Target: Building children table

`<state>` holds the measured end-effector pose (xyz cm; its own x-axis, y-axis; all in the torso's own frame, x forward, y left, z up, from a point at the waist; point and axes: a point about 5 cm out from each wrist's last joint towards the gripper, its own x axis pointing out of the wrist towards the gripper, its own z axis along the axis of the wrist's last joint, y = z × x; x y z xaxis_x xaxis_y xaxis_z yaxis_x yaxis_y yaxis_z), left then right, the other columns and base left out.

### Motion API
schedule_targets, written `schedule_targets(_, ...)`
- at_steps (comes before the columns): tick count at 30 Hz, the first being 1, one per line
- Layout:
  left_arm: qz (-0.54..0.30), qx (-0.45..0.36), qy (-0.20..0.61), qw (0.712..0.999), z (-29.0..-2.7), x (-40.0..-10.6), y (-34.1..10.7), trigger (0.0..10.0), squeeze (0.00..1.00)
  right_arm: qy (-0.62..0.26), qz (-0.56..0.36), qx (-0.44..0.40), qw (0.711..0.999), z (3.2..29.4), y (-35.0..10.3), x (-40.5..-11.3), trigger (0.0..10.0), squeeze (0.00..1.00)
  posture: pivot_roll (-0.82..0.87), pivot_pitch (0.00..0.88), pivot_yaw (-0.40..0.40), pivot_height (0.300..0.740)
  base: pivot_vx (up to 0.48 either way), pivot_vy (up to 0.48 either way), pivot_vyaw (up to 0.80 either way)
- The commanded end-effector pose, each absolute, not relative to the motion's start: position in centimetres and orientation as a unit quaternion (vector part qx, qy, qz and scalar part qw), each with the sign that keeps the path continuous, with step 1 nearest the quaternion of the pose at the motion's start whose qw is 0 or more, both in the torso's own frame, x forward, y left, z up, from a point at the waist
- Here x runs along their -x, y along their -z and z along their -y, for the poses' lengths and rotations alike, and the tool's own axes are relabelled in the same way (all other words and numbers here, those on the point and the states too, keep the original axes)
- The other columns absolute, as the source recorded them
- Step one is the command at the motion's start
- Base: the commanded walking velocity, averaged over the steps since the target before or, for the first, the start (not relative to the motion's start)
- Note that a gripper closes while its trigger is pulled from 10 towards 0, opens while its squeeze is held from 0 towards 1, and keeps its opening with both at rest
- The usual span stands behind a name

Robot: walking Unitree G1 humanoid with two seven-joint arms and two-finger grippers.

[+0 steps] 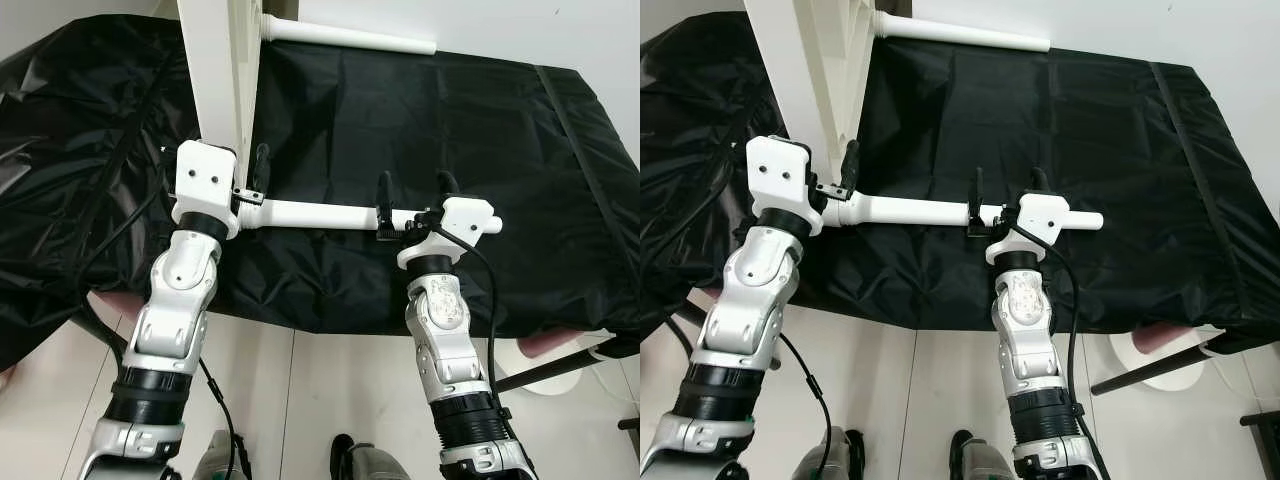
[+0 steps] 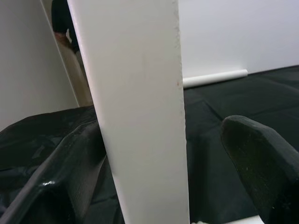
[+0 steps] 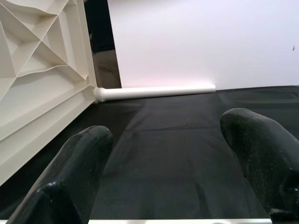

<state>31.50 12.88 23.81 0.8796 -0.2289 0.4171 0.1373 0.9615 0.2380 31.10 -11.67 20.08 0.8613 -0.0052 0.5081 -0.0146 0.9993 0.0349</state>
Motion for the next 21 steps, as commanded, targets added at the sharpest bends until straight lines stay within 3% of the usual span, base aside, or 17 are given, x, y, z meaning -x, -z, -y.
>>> schedule_targets(1, 0.220, -0.112, 0.110, 0.963, -12.73, -31.13, -23.47, 10.0, 0.00, 0.002, 0.264, -0.018, 0.964, 11.80, -19.85, -31.07, 10.0, 0.00, 0.18, 0.181, -0.007, 0.740, 0.000, 0.000, 0.00)
schedule_targets(21, 0.217, -0.114, 0.096, 0.965, -13.14, -30.61, -23.40, 10.0, 0.00, -0.008, 0.262, -0.023, 0.965, 11.30, -19.71, -31.27, 10.0, 0.00, 0.19, 0.160, -0.014, 0.740, 0.000, 0.000, 0.00)
